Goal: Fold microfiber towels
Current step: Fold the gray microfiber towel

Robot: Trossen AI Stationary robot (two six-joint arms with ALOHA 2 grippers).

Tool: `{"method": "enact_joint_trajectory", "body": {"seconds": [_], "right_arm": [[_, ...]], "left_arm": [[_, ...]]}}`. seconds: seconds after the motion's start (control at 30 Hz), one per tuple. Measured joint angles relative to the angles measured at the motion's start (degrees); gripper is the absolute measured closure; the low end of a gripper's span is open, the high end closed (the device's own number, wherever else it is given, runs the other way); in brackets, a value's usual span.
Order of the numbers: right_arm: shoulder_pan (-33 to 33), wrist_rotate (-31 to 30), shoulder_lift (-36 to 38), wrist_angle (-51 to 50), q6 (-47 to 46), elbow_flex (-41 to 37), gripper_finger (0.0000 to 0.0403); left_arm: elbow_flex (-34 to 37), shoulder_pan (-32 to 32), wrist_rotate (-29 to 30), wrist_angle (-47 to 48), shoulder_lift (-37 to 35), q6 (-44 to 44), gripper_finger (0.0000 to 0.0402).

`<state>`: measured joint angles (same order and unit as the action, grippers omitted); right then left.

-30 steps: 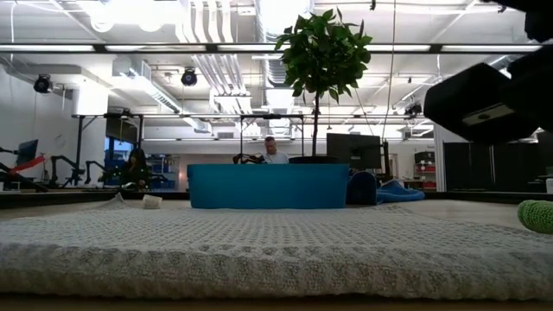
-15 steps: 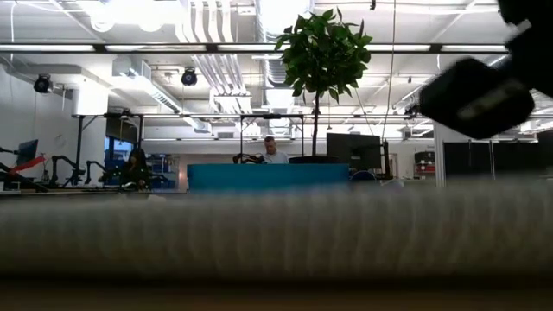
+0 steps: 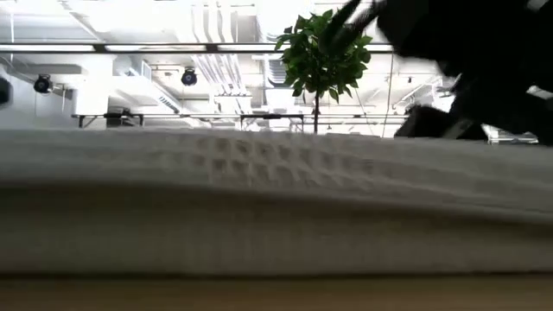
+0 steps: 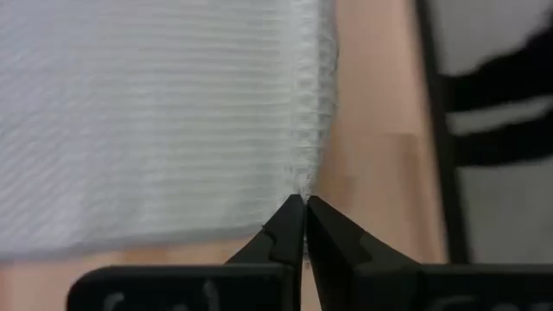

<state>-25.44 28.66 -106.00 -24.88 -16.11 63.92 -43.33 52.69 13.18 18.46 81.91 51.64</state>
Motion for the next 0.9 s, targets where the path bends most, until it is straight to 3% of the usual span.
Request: {"method": "enact_joint_trajectory", "body": {"seconds": [0.2,0.57,0.9], "right_arm": [[2.5,-0.4,0.0,0.0,-2.3,-2.9,0.0394],[3.3,-5.6,0.7,0.1,-6.2,-3.4,0.0371],[4.5,-10.9,5.7,-1.7,-7.5,-3.6,0.0281]], "left_arm": [[7.1,-3.5,0.4,-1.8,-6.0,0.5,0.0401],[9.5,-5.5,0.7,-1.6,-5.1,1.9,0.0399],[9.4,-5.5,2.7,-1.4,-5.2,2.1,0.0307]]}}
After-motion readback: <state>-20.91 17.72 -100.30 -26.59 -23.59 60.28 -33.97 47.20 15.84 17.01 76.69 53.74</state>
